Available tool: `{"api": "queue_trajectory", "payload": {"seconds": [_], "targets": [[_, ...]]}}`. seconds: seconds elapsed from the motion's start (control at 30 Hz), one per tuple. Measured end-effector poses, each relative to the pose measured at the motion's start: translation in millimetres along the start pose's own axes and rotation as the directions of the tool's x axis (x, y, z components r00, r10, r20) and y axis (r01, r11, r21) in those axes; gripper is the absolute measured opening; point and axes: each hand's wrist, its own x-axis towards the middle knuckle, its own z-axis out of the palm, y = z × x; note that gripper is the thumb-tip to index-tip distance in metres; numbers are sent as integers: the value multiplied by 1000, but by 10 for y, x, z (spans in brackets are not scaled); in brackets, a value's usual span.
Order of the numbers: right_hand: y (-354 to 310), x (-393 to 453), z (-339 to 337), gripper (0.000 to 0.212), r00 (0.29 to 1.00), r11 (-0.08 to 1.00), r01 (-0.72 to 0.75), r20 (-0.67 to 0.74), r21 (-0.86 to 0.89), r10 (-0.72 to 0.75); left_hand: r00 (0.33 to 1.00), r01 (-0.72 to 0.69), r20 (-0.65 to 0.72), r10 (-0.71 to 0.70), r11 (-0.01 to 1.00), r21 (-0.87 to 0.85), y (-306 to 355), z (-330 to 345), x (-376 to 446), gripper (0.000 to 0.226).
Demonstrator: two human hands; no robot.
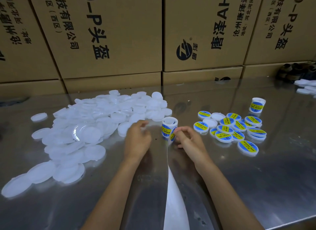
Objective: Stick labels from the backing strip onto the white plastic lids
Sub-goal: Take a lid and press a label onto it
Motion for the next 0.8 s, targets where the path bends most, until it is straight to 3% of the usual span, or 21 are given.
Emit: {"api": "queue_trajectory", "payload": {"seconds": [0.07,0.13,0.33,0.47,0.57,0.67,0.73,0.8], "targets": [[9,5,1,7,1000,1000,-1,-1,-2,1,993,-24,-95,64,928,372,-138,-105,51,38],[22,14,2,7,1000,1000,0,-2,-5,0,995,22,-96,34,846,533,-236,-174,84,33],[37,25,0,7,1000,1000,-3,-21,-16,2,993,26,-113,39,857,515,-243,-199,105,23],[64,43,-7,18,999,999,21,-47,-25,-23,988,0,-139,74,882,471,-237,-226,109,18],[119,70,-7,32,995,991,77,-48,-112,-83,976,18,-212,39,965,263,-173,-241,83,14],[174,96,-2,52,995,976,96,-4,-197,-98,958,189,-191,-213,973,-133,-20,-289,109,12],[198,103,6,64,995,968,99,19,-233,-97,923,317,-55,-382,832,-456,70,-338,125,16],[210,103,16,66,994,965,113,30,-239,-109,893,408,159,-421,606,-683,138,-362,93,18]]}}
